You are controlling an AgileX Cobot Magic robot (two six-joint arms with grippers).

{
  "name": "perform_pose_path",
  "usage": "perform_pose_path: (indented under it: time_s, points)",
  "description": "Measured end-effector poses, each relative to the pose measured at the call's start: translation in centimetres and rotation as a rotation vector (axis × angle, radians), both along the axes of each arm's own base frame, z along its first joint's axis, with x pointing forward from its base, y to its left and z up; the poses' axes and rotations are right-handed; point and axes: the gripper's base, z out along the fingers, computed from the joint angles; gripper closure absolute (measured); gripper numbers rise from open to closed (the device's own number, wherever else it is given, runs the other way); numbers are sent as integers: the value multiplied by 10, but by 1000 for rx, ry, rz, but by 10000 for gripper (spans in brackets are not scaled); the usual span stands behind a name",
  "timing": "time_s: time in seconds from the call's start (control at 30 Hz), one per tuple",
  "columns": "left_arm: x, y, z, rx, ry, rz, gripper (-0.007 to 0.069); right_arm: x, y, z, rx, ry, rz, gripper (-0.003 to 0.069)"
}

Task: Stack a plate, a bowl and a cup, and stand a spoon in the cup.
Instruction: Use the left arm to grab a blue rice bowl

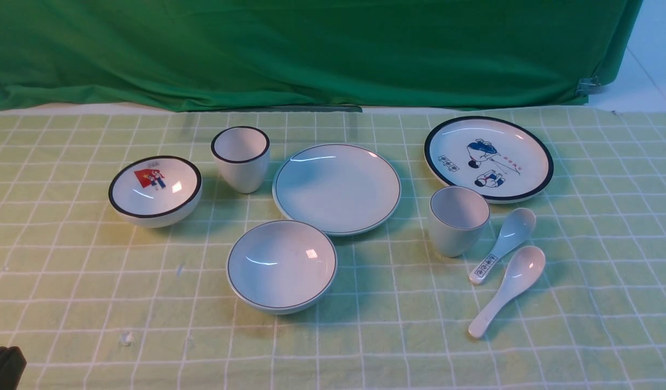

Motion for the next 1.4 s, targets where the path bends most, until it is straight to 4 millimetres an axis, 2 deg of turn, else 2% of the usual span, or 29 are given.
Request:
perform_pose_path:
  time_s: [0.33, 0.53, 0.67, 0.8, 0.93, 1.0, 1.1, 1.13, 1.23, 1.27, 1.3, 1.33, 1.4]
  points:
    - [0, 0, 0, 19, 0, 1, 608, 0, 0, 0, 0, 0, 0, 419]
    - [1, 2, 5, 133, -58, 2, 608, 1, 0, 4, 4, -49, -6, 419]
    - [0, 1, 28, 153, -310, 9, 608, 1, -3, 26, 20, -284, -33, 419]
    - [-7, 0, 52, 163, -584, 16, 608, -8, -7, 54, 102, -604, -62, 419]
    - [-13, -2, 64, 151, -734, 14, 608, -16, -9, 68, 196, -781, -57, 419]
    - [-20, -2, 73, 15, -858, -24, 608, -19, -10, 72, 230, -840, -52, 419]
    - [-26, -3, 80, -237, -949, -115, 608, -19, -10, 74, 246, -850, -49, 432]
    - [-28, -4, 88, -313, -964, -160, 608, -16, -10, 77, 232, -834, -53, 455]
    - [-30, -8, 111, -325, -953, -202, 608, -12, -9, 92, 165, -811, -69, 508]
    - [-30, -10, 131, -299, -910, -210, 608, -8, -9, 110, 106, -804, -82, 553]
    - [-29, -10, 146, -284, -883, -201, 608, -5, -8, 119, 76, -795, -88, 575]
    - [-28, -10, 149, -287, -876, -197, 608, -4, -8, 121, 69, -793, -89, 585]
    - [-18, -7, 186, -271, -784, -147, 608, 15, -7, 149, -50, -724, -106, 622]
